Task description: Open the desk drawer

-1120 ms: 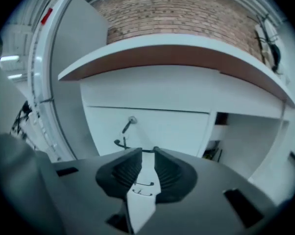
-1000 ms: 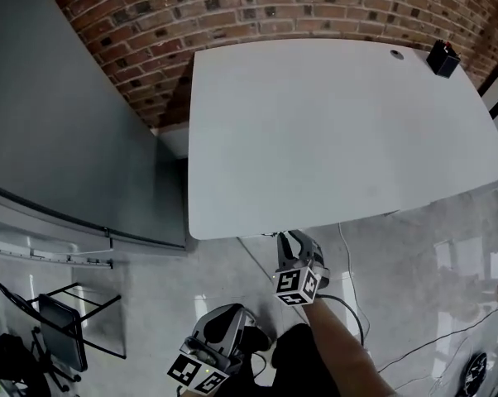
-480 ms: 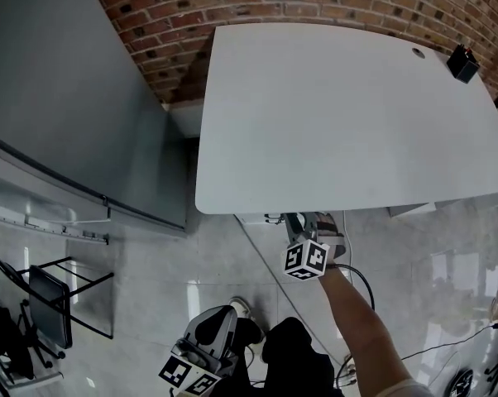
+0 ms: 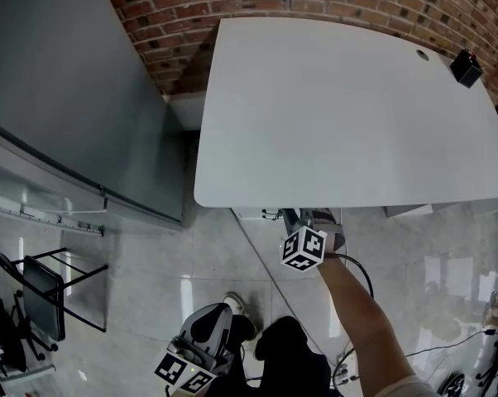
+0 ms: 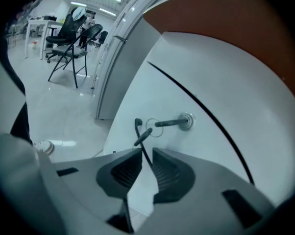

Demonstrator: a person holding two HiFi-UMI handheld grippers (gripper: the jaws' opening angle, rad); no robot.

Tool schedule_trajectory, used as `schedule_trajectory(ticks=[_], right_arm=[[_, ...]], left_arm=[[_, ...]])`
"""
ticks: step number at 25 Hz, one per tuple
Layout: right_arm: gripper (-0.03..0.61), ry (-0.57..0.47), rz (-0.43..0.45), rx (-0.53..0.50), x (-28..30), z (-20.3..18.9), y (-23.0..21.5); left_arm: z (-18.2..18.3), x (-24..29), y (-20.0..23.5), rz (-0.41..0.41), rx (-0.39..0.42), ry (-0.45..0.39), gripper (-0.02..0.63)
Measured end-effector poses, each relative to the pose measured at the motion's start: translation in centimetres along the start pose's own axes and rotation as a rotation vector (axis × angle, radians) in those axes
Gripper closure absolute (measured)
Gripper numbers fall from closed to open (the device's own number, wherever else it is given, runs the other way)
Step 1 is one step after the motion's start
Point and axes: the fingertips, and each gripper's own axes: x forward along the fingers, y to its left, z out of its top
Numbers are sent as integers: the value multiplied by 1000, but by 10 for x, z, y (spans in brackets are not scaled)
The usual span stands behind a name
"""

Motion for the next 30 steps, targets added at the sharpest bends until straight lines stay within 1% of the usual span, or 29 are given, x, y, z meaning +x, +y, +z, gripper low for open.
schedule_trajectory(ticks=[2, 3, 6, 11, 16, 21, 30], right_arm=[[508, -4, 30, 46, -1, 2, 1], [508, -8, 42, 51, -2, 3, 2], [523, -22, 62, 39, -7, 6, 4], [534, -13, 83, 22, -8, 6, 4], [538, -17, 98, 30, -11, 7, 4], [543, -31, 123, -6, -19, 7, 11], [543, -52, 154, 27, -43, 6, 34]], left_arm=[[-1, 0, 0, -1, -7, 3, 604], [-2, 0, -1, -3, -9, 4, 604], [-2, 2, -4, -10, -14, 7, 604], [0, 1, -7, -17, -22, 6, 604], [4, -4, -2, -8, -30, -7, 604], [8, -7, 5, 4, -29, -15, 604], [10, -5, -4, -3, -34, -1, 604]])
